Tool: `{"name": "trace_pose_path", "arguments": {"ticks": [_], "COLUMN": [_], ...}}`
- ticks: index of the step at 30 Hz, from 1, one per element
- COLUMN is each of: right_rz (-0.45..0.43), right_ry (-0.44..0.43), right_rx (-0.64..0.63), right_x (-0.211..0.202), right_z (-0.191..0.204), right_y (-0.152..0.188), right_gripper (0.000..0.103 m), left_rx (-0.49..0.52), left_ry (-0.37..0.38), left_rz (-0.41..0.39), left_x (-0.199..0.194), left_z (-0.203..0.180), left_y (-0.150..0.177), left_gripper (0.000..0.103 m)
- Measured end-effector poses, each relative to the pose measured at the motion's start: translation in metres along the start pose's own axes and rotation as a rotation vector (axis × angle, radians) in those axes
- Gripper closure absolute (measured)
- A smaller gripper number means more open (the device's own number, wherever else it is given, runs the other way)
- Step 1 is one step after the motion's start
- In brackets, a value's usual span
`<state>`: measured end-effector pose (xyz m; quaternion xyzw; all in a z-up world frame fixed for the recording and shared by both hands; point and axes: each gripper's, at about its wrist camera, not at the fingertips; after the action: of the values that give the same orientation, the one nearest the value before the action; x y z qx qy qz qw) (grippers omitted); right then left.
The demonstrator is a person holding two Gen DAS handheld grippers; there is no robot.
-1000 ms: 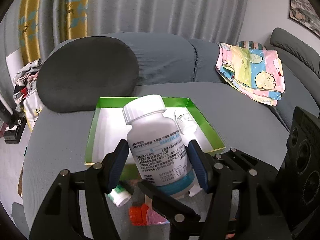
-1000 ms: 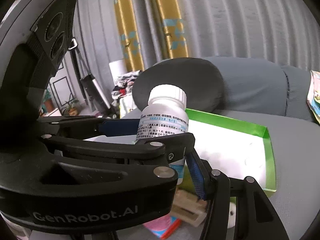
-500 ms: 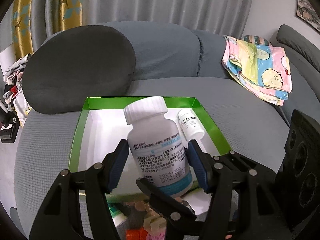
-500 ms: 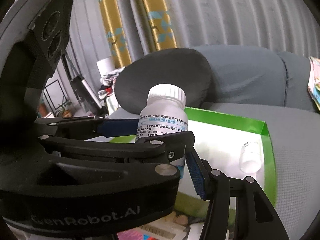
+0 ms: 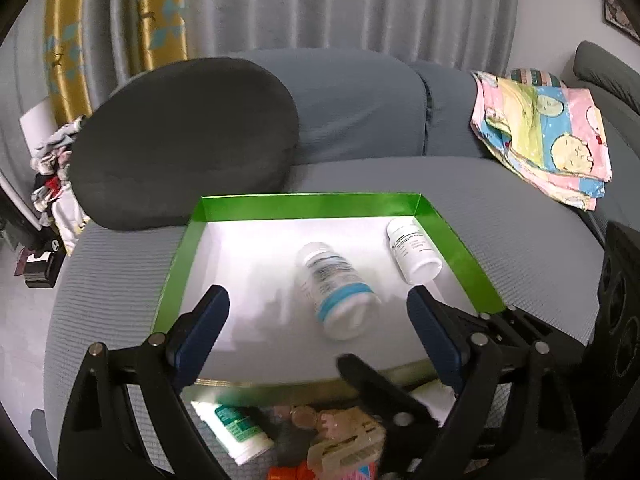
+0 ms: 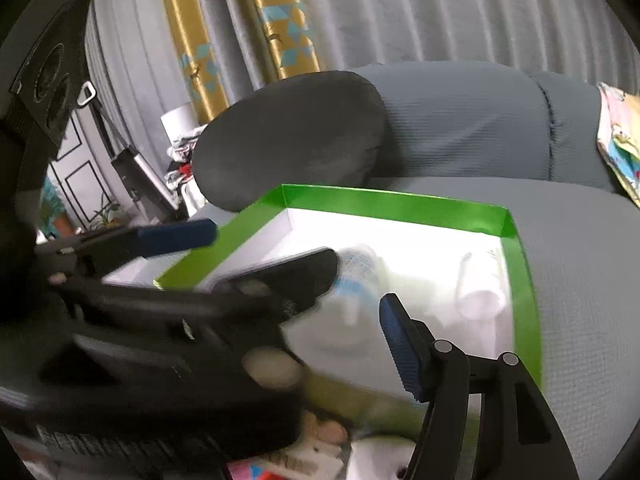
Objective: Organize rigid objects
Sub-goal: 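Carry the blue-striped bottle over the green box and release it inside, then move the left gripper to the red-capped pink bottle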
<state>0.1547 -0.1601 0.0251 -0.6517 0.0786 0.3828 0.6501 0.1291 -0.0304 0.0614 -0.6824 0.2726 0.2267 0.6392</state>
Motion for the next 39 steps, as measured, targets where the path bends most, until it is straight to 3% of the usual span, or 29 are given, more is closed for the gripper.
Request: {"name": "trace_pose_path", "arguments": {"ticks": [8,26,31,39], "right_rz": [-0.052,-0.116,-0.08,0.063], "right_ry": [0.015,0.006,-0.001,-0.037], "right_rx": [-0.026,-0.061,-0.065,-0.085], "right_x": [-0.046,-0.118,-0.119,-0.095], "right_z": [0.015,0.044,0.049,0.052], "right_y": [0.018,0.044,0.056,0.091], "right_gripper": [0.037,0.037,0.037,0.037], "left_rx": [-0.018,0.012,-0.028,-0.199], "left_ry": [-0.035,-0.069,-0.05,-0.048], "left_rz": [-0.098,-0.225,-0.181,-0.009], "left_x": [-0.042,-0.117,-0.117,-0.091], "left_z": [-0.002,-0.02,-0.012,0.042], "left_y": [0.015,0.042,0.055,0.094], "left_gripper": [0.012,0.012,0.001,0.001]}}
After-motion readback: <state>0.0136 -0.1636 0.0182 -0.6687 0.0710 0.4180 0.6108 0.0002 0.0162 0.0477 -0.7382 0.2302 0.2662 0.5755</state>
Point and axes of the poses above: each gripper's, at about its wrist camera, not at the fingertips, and x roughly the way its jaws point, z to its left, y to its underside, and after that the axes turned 2 degrees about -x, right-handed
